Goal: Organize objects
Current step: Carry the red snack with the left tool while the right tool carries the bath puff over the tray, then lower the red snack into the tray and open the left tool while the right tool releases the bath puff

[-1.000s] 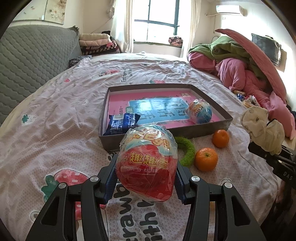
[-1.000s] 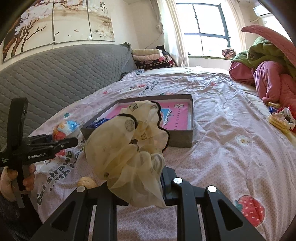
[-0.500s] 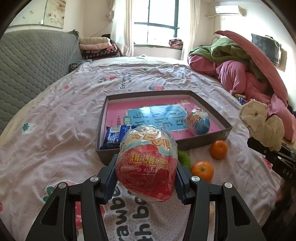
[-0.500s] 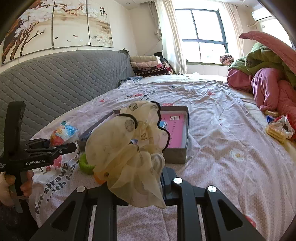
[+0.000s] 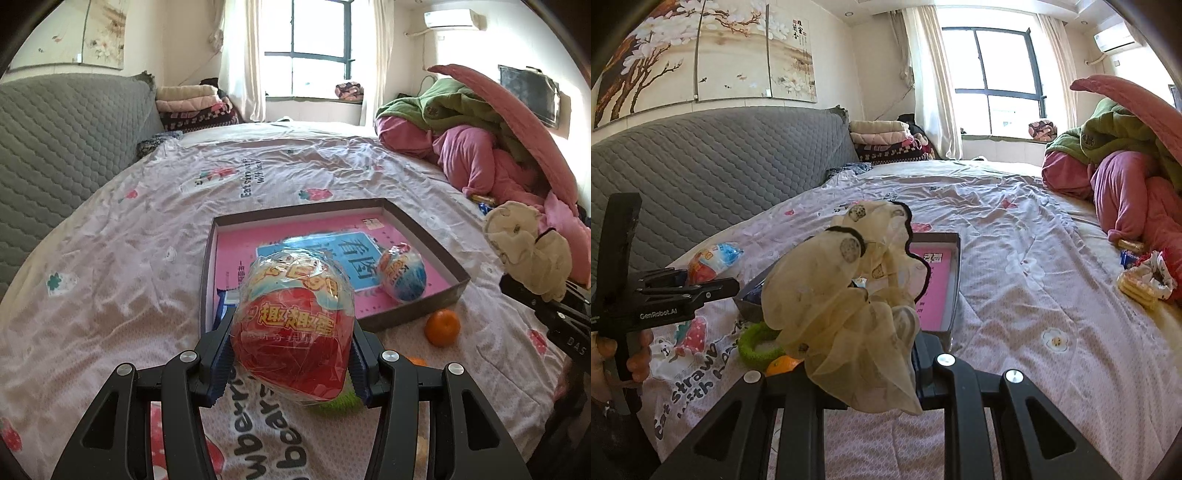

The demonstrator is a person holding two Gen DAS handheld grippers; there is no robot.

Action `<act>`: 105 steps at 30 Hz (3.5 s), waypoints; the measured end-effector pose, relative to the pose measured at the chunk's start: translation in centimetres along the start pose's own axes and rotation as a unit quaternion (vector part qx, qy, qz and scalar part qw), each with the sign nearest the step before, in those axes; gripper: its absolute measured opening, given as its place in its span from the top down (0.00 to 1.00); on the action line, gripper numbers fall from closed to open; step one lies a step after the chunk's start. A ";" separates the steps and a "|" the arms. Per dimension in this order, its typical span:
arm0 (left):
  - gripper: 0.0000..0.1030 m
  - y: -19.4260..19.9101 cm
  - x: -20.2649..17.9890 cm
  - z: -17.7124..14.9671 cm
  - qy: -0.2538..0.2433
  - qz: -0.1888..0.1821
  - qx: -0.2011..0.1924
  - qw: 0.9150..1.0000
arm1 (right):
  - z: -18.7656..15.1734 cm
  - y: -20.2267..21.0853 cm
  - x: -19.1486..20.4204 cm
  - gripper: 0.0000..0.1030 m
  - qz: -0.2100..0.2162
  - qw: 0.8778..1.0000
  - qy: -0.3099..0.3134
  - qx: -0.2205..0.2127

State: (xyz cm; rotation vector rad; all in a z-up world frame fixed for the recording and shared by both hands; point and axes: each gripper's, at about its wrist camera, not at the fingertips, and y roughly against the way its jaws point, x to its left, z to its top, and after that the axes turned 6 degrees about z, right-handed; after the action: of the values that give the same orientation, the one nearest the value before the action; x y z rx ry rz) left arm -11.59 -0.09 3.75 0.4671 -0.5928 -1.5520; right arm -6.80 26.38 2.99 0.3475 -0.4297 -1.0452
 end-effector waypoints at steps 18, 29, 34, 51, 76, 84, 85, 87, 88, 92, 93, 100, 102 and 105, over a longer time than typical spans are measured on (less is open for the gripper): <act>0.47 -2.1 0.9 2.4 0.010 0.013 0.006 1.000 | 1.5 -1.0 -0.9 0.78 -0.015 1.000 0.005 0.001; 0.47 -3.8 1.6 2.9 0.026 0.011 0.018 0.999 | 2.9 -2.3 -1.2 0.78 -0.024 0.999 0.020 -0.006; 0.47 -4.1 1.5 3.1 0.027 0.011 0.017 0.999 | 3.5 -2.7 -1.4 0.78 -0.025 0.999 0.021 -0.012; 0.47 -5.9 0.5 4.0 0.023 -0.002 0.018 1.000 | 4.4 -5.2 -2.2 0.78 -0.045 0.998 0.034 -0.004; 0.47 -9.8 0.7 4.1 0.029 -0.012 0.040 0.999 | 4.6 -9.9 -3.4 0.78 -0.050 0.997 0.033 0.039; 0.47 -10.5 -0.1 3.6 0.019 -0.023 0.044 0.999 | 3.2 -11.9 -3.7 0.78 -0.051 0.995 0.028 0.083; 0.47 -10.6 -0.2 3.5 0.017 -0.024 0.045 0.999 | 3.0 -12.0 -3.7 0.78 -0.051 0.995 0.029 0.085; 0.47 -10.8 -0.5 3.5 0.013 -0.028 0.049 0.998 | 2.7 -12.3 -3.5 0.78 -0.048 0.994 0.031 0.093; 0.47 -10.9 -0.5 3.5 0.012 -0.030 0.051 0.998 | 2.6 -12.4 -3.5 0.78 -0.048 0.994 0.032 0.096; 0.47 -11.5 -0.7 3.5 0.011 -0.035 0.058 0.998 | 2.2 -12.9 -3.4 0.78 -0.044 0.993 0.030 0.107; 0.47 -11.6 -0.8 3.5 0.011 -0.034 0.058 0.998 | 2.1 -13.1 -3.5 0.78 -0.043 0.993 0.028 0.110; 0.47 -12.0 -1.5 3.3 0.001 -0.039 0.064 0.997 | 1.7 -13.1 -3.3 0.78 -0.036 0.992 0.028 0.115; 0.47 -12.0 -1.6 3.2 -0.001 -0.040 0.063 0.997 | 1.7 -13.2 -3.1 0.78 -0.033 0.992 0.032 0.120; 0.47 -12.3 -1.6 3.0 -0.004 -0.038 0.067 0.997 | 1.5 -13.3 -2.8 0.76 -0.032 0.991 0.037 0.124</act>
State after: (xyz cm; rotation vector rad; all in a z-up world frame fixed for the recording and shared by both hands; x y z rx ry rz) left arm -22.94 2.04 -1.65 0.5902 -0.6948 -1.5933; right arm -18.73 22.60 -2.43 0.6241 -0.4850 -1.0403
